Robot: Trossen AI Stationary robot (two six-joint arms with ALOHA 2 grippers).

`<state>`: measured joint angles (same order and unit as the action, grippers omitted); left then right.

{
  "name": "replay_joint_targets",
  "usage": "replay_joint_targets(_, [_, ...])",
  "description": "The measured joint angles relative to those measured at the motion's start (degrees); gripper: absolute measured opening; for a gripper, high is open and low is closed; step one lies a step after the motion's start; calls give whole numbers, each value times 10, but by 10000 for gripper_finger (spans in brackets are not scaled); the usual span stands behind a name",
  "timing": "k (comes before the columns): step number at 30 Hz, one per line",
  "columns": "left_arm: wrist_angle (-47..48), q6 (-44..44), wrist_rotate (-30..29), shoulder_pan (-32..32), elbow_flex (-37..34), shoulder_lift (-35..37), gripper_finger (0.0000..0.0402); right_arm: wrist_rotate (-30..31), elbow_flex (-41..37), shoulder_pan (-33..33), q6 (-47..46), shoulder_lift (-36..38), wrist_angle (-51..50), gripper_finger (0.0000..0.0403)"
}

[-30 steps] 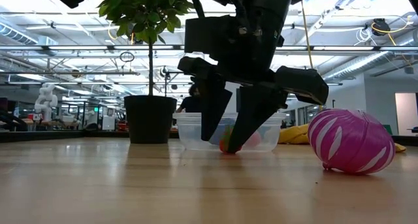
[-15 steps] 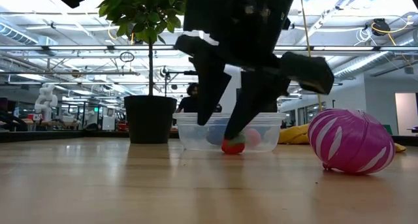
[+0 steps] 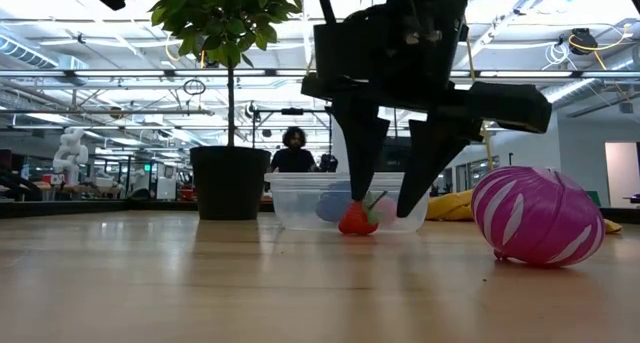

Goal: Pick and placing Produce into tupperware
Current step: Put the middle strawberry into the bin

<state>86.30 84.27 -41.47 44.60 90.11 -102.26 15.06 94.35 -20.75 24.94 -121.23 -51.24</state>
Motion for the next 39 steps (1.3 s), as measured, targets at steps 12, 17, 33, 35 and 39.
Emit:
replay_joint_targets(12, [-6,-1,-1,0,0,0,177,-1,0,3,31,0,21,189])
replay_joint_targets(17, [-10,-2,-1,0,0,0,177,-1,0,12,32,0,22,189])
replay_joint_targets(33, [-12,-6,-1,0,0,0,177,-1,0,21,28,0,20,189])
replay_joint_targets(35, [-13,-6,-1,0,0,0,177,-1,0,21,28,0,20,189])
replay_joint_targets(39, [-15,-6,-1,0,0,0,177,-1,0,21,27,0,21,189])
